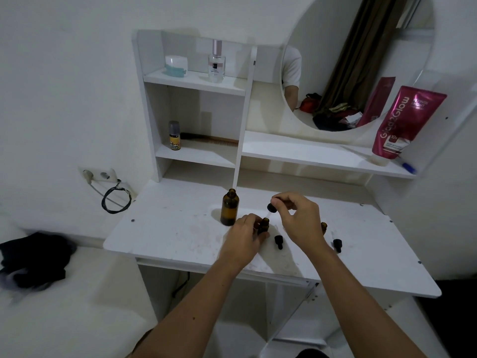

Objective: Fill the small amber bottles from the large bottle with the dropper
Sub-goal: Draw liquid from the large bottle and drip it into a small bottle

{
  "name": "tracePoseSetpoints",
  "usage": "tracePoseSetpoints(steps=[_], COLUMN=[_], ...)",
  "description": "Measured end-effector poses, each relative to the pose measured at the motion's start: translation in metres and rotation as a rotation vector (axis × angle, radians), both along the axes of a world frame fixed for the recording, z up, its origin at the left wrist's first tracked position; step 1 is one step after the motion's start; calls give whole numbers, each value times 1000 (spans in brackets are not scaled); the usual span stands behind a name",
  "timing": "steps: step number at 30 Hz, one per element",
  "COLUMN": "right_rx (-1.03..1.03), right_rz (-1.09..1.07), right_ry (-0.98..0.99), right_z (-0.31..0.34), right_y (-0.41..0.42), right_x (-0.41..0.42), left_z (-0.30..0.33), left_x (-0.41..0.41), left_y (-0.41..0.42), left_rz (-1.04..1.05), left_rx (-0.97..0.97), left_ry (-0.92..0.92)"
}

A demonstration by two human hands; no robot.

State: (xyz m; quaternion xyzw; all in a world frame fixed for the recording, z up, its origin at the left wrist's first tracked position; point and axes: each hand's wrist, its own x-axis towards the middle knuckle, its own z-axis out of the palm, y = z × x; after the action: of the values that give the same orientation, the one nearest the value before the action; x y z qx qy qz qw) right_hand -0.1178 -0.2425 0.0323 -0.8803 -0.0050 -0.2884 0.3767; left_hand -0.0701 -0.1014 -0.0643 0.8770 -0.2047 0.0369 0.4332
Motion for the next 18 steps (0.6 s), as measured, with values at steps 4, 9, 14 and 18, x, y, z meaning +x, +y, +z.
tracePoseSetpoints(steps=[4,9,14,18], right_rx=[20,8,121,220], right_rz=[-14,-4,43,67], right_ry=[-38,-119,-131,-131], right_z=[16,42,54,57], right_y=[-2,4,22,35], right_x=[-6,-8,-1,13], left_z=[4,8,9,7], left_x=[-6,-20,-17,0], left_y=[2,15,49,66], left_rz=[14,86,156,257], left_rx=[-18,-184,-230,-299], left_ry=[46,127,41,-53])
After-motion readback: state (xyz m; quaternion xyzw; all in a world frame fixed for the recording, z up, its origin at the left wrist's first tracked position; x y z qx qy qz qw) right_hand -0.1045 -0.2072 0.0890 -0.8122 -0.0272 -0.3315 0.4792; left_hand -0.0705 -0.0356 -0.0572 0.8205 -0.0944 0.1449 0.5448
